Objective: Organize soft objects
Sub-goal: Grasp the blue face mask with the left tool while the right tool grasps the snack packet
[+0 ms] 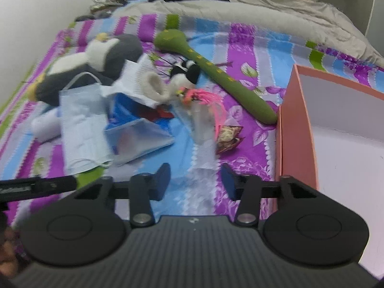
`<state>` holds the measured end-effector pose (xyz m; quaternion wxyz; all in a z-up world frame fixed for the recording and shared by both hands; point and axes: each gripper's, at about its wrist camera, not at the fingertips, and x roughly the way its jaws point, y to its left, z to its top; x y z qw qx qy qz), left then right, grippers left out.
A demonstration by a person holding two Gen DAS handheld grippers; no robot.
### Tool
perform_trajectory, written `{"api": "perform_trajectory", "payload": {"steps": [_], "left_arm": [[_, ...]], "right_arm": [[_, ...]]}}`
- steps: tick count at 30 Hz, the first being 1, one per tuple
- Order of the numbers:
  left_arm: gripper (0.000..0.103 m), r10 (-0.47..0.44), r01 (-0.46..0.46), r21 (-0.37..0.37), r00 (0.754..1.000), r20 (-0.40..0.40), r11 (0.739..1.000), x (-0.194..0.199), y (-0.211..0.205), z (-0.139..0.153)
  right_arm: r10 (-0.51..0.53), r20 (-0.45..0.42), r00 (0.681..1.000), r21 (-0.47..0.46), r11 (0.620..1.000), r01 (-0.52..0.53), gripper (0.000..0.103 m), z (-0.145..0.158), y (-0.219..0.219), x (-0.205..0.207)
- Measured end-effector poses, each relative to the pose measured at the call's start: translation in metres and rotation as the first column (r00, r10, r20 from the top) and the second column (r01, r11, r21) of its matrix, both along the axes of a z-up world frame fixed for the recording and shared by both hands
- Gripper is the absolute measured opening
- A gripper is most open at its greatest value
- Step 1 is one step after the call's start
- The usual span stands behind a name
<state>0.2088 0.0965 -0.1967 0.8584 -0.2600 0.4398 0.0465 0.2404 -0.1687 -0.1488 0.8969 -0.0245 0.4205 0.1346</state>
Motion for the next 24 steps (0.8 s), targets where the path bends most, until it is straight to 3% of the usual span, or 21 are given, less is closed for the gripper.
{"api": "perform_trajectory", "payload": {"steps": [4, 8, 17, 21, 24], "left_arm": [[0.059, 0.026, -0.027, -0.012, 1.000, -0.008, 1.000, 0.012, 0.007, -0.014], [0.049, 0.035, -0.035, 0.025, 0.999, -0.005, 0.999, 0.021, 0.008, -0.020], [0.038, 0.028, -0.028, 0.027, 1.000, 0.007, 0.999, 0.035, 0.004, -0.030], [0.016, 0.034, -0.035, 0.049, 0.999, 0.005, 0.998, 0.040, 0.001, -0.032], [0.006, 0.057, -0.057, 0.026, 0.998, 0.007, 0.998, 0.039, 0.004, -0.031]], "right_arm": [[-0.038, 0.027, 0.999, -0.055, 0.998, 0.040, 0.044, -0.013, 0.003, 0.023], [-0.084, 0.039, 0.996, -0.088, 0.992, 0.087, 0.044, -0.025, 0.004, 0.044], [-0.111, 0.025, 0.993, -0.151, 0.982, 0.114, 0.044, -0.050, 0.009, 0.074], [-0.117, 0.015, 0.993, -0.195, 0.974, 0.118, 0.046, -0.061, 0.011, 0.081], [-0.117, 0.012, 0.993, -0.220, 0.968, 0.117, 0.046, -0.066, 0.010, 0.085]]}}
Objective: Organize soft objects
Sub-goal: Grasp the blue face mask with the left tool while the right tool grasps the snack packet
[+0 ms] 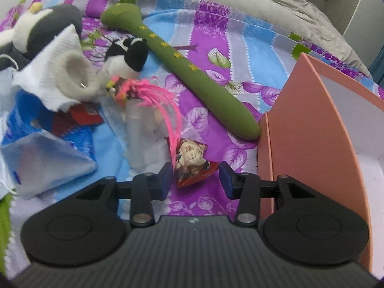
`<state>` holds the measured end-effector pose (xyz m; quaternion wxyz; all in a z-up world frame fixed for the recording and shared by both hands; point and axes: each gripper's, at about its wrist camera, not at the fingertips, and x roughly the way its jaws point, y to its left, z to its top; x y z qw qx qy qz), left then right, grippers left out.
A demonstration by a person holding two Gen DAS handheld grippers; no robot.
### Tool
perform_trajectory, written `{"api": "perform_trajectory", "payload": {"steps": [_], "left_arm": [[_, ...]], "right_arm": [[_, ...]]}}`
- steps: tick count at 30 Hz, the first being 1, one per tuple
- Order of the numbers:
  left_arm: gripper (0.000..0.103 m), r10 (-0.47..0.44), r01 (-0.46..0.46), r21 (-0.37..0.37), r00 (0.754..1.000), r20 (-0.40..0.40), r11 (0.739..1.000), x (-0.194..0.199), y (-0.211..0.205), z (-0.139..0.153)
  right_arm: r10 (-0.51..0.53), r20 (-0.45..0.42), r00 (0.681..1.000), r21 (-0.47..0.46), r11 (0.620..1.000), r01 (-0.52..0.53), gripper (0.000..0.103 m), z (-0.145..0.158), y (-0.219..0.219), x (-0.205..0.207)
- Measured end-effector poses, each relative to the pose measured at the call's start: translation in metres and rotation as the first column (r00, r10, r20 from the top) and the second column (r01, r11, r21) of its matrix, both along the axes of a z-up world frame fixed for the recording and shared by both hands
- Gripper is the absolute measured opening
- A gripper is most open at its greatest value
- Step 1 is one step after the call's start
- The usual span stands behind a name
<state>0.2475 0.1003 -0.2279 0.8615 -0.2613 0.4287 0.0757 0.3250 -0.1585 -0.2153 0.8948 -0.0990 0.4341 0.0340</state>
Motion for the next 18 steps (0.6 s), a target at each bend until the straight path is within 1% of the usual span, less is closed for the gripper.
{"api": "perform_trajectory", "payload": {"steps": [1, 3, 6, 11, 18], "left_arm": [[0.006, 0.001, -0.001, -0.003, 1.000, 0.001, 1.000, -0.001, 0.000, 0.001], [0.004, 0.003, -0.003, 0.003, 1.000, 0.006, 1.000, -0.004, -0.001, 0.004], [0.003, 0.011, -0.011, -0.006, 1.000, 0.014, 1.000, -0.011, -0.001, 0.008], [0.003, 0.030, -0.030, -0.034, 0.999, 0.022, 0.999, -0.025, -0.004, 0.015], [0.003, -0.006, 0.007, -0.028, 0.999, 0.053, 1.000, -0.056, -0.019, 0.033]], "right_arm": [[-0.001, -0.001, 1.000, 0.008, 1.000, 0.001, 0.045, 0.000, -0.002, 0.000], [0.000, -0.003, 1.000, 0.013, 1.000, 0.000, 0.040, 0.000, -0.003, 0.000], [0.010, -0.004, 1.000, 0.032, 0.999, -0.009, 0.035, 0.005, -0.005, -0.002], [0.040, -0.006, 0.999, 0.025, 0.999, -0.040, 0.034, 0.013, 0.001, -0.019], [0.065, -0.010, 0.998, 0.045, 0.997, -0.064, 0.034, 0.029, 0.003, -0.060]]}}
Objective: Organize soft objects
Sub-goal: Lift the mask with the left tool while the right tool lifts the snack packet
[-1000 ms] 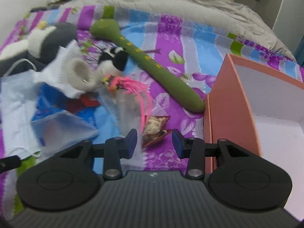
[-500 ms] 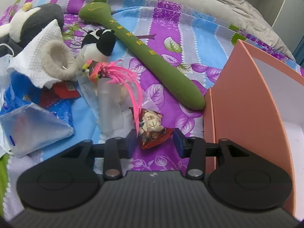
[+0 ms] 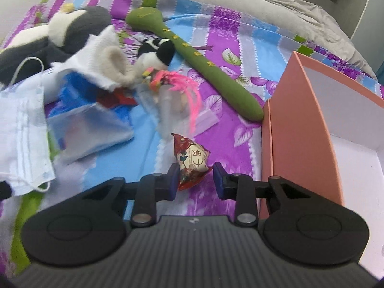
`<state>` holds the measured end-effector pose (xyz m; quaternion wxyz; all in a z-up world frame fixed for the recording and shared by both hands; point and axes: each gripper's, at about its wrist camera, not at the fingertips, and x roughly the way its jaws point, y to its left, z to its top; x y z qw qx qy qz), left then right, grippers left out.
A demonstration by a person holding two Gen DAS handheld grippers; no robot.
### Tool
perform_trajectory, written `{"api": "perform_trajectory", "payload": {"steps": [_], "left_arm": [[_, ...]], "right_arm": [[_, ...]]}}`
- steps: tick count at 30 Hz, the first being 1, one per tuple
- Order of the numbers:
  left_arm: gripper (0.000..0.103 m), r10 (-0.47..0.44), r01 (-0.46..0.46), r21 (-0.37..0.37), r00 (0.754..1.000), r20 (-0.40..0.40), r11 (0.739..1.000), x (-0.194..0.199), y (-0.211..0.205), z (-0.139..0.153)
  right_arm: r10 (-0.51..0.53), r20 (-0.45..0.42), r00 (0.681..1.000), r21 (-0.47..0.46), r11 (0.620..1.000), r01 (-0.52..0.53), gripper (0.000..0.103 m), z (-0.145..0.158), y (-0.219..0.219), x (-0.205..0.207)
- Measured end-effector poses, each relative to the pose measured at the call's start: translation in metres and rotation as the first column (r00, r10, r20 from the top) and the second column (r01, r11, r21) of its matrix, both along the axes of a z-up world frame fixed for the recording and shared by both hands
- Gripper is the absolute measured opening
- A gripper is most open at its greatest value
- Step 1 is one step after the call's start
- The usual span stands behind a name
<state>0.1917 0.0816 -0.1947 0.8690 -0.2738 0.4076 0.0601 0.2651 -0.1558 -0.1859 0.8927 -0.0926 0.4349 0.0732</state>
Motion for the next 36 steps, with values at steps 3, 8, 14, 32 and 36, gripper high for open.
{"api": "perform_trajectory", "payload": {"steps": [3, 8, 14, 32, 36], "left_arm": [[0.003, -0.011, 0.011, -0.013, 1.000, 0.012, 1.000, -0.015, -0.003, 0.006], [0.003, -0.038, 0.038, -0.039, 0.999, 0.015, 0.998, -0.044, -0.007, 0.010], [0.003, -0.075, 0.075, -0.070, 0.997, -0.001, 0.995, -0.080, -0.012, 0.010], [0.054, -0.099, 0.099, 0.001, 0.994, -0.052, 0.995, -0.123, -0.009, 0.012], [0.060, -0.082, 0.083, 0.014, 0.996, -0.036, 0.996, -0.119, -0.007, 0.016]], "right_arm": [[0.017, -0.003, 1.000, 0.003, 1.000, -0.017, 0.034, 0.005, 0.000, -0.021], [0.039, -0.014, 0.999, 0.007, 0.999, -0.039, 0.034, 0.009, -0.003, -0.053], [0.059, -0.026, 0.998, 0.025, 0.998, -0.058, 0.030, 0.011, -0.006, -0.095], [0.126, -0.042, 0.991, 0.196, 0.974, -0.115, 0.060, 0.016, -0.023, -0.141], [0.139, -0.009, 0.990, 0.213, 0.968, -0.134, 0.061, 0.026, -0.026, -0.142]]}}
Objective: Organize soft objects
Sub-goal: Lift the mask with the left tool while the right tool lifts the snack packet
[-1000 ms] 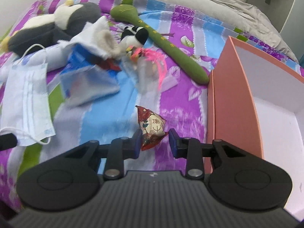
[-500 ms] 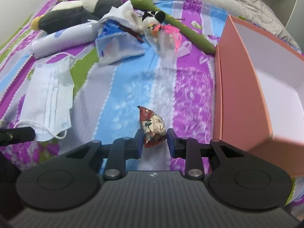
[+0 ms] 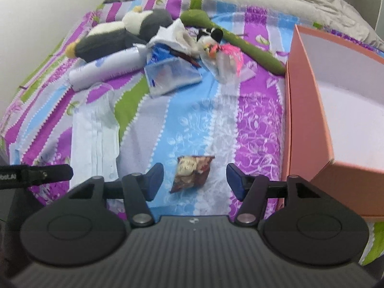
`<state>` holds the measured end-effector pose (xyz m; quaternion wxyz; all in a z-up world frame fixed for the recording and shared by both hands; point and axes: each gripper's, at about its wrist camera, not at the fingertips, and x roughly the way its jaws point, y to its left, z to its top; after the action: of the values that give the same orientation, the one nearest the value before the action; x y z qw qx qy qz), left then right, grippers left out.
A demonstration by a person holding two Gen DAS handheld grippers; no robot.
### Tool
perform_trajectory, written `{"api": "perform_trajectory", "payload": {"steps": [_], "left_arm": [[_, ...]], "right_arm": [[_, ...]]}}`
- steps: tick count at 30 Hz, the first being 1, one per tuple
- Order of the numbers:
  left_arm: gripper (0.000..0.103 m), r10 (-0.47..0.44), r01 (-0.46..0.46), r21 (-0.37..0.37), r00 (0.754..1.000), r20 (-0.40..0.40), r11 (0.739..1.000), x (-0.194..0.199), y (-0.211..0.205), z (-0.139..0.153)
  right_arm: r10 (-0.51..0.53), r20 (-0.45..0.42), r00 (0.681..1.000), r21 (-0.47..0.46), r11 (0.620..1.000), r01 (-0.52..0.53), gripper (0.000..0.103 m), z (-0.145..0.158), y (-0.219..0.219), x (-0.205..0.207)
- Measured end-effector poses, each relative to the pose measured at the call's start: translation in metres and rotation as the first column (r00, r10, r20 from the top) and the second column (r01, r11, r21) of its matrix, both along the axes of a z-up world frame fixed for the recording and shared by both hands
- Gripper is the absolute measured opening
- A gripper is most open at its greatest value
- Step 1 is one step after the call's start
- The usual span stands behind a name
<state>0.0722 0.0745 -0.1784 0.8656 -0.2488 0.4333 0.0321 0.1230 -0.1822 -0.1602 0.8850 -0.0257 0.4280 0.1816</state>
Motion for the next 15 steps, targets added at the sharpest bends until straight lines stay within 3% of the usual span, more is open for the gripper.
{"api": "perform_trajectory", "payload": {"steps": [2, 11, 15], "left_arm": [[0.066, 0.001, -0.002, 0.020, 1.000, 0.003, 1.000, 0.005, -0.002, 0.001], [0.068, -0.030, 0.042, 0.117, 0.995, -0.098, 0.992, 0.038, -0.013, -0.032], [0.071, -0.036, 0.059, 0.183, 0.992, -0.123, 0.981, 0.042, -0.019, -0.046]], "right_arm": [[0.005, 0.005, 1.000, 0.009, 1.000, -0.005, 0.060, 0.001, -0.002, 0.003], [-0.016, -0.112, 0.994, 0.043, 0.999, 0.021, 0.059, -0.029, 0.001, 0.025], [-0.034, -0.175, 0.984, 0.079, 0.996, 0.048, 0.051, -0.044, -0.001, 0.030]]}}
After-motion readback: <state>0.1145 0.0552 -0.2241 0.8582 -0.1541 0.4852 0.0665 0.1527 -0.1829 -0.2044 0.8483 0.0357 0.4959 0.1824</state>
